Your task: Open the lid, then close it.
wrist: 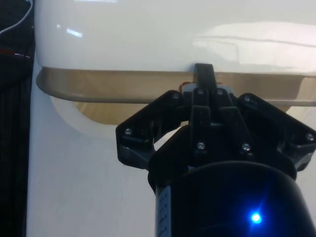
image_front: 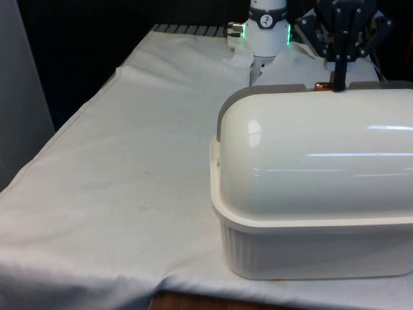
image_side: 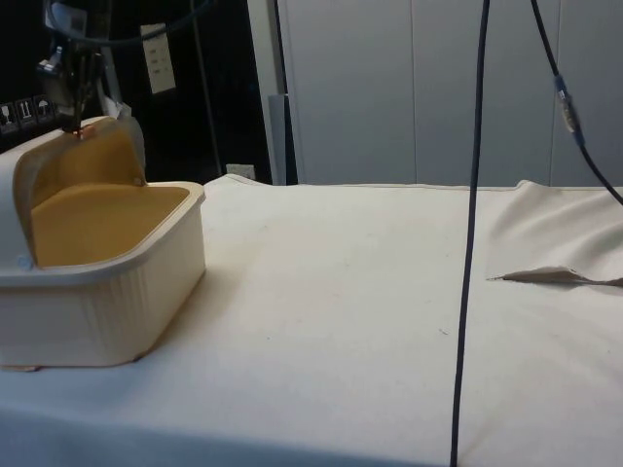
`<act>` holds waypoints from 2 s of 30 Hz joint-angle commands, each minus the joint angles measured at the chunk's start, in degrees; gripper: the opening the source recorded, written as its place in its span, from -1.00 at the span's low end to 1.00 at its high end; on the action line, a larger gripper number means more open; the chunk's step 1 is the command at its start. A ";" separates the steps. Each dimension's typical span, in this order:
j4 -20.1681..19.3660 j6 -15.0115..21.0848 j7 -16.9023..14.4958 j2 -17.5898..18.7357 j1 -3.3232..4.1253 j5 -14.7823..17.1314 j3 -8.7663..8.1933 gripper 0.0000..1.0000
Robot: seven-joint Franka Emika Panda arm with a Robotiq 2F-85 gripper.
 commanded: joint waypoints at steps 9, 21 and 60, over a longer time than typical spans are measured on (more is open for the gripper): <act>-1.26 -2.35 -0.86 -1.20 0.06 0.23 0.23 -0.99; -2.12 -6.25 -1.72 -2.35 0.11 0.29 0.34 -0.99; -1.49 -22.17 -5.10 -1.26 0.00 1.49 1.43 -0.99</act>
